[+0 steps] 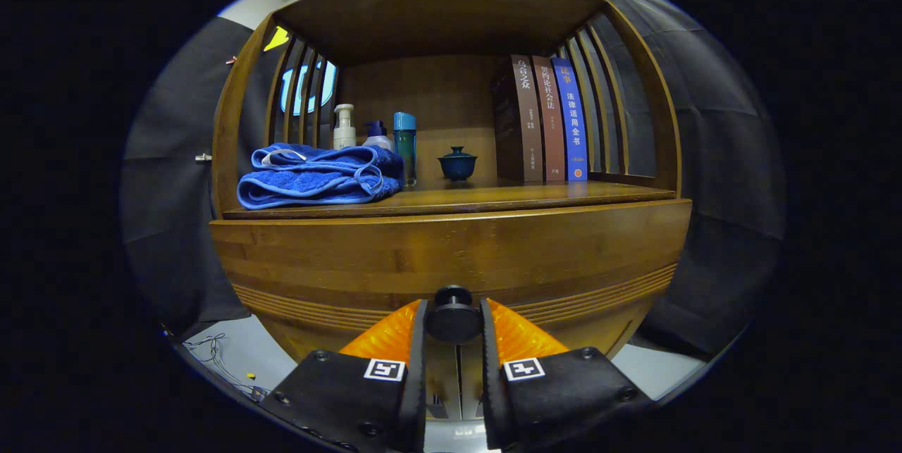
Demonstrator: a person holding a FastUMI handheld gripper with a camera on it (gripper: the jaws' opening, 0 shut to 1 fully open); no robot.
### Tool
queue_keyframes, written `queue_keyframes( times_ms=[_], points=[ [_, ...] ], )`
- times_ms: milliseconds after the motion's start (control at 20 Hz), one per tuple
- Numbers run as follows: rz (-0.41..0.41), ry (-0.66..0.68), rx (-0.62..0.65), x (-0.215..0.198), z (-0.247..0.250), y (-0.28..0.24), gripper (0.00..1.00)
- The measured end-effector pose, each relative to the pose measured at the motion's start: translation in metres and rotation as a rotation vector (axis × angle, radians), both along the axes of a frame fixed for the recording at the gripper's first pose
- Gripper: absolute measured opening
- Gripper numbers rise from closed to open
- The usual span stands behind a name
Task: Pull open the drawer, take out the items inside it, and place them on the countertop above the cabinet.
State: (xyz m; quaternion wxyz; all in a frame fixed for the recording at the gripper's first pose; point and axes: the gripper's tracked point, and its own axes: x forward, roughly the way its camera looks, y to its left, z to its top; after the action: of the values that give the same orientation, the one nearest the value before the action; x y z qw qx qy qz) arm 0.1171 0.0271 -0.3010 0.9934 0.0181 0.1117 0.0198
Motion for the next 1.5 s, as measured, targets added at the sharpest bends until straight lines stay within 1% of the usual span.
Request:
queue_keyframes(
  times_ms=[400, 700, 1050, 1300, 1400, 1450, 1500],
  points=[
    [0.004, -0.002, -0.003, -0.072, 0.008, -0.007, 0.36],
    [0.000, 0.002, -0.006, -0.109, 0.011, -0.012, 0.36],
    [-0.004, 0.006, -0.002, -0.133, 0.009, -0.014, 0.36],
    [-0.006, 0.005, 0.004, -0.134, 0.004, -0.013, 0.36],
    [-0.005, 0.035, 0.011, -0.137, 0.002, -0.012, 0.41],
    [0.004, 0.019, 0.020, -0.140, 0.011, -0.010, 0.48],
    [0.017, -0.011, 0.047, -0.142, 0.023, -0.006, 0.60]
  ],
)
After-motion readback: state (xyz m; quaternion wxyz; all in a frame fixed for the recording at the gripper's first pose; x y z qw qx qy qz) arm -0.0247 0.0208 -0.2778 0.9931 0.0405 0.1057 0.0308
